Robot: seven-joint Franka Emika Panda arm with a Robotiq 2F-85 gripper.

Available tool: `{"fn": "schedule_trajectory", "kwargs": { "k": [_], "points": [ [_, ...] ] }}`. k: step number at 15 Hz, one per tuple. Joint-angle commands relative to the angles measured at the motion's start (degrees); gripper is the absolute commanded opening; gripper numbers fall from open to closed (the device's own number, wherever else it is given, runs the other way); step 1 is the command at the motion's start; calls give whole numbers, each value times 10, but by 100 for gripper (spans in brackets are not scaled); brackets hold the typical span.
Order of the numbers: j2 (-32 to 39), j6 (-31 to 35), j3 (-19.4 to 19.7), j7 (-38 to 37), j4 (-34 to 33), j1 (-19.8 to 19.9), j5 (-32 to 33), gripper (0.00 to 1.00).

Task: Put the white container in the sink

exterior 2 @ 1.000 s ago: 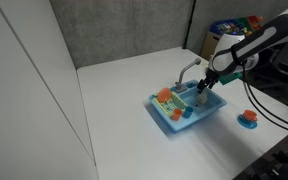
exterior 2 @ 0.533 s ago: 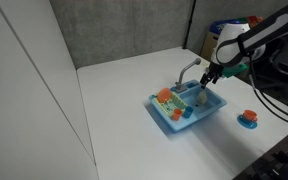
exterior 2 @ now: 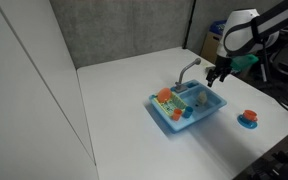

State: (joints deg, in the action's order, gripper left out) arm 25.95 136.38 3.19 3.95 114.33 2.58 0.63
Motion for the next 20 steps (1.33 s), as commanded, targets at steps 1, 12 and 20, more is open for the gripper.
{"fn": "schedule_trajectory", "kwargs": {
  "k": [1, 12, 20],
  "points": [
    [-69, -40, 3, -29, 46, -6, 10, 100],
    [-275, -119, 4, -35, 177, 2, 13, 100],
    [-418, -203, 4, -55, 215, 18, 23, 100]
  ]
}}
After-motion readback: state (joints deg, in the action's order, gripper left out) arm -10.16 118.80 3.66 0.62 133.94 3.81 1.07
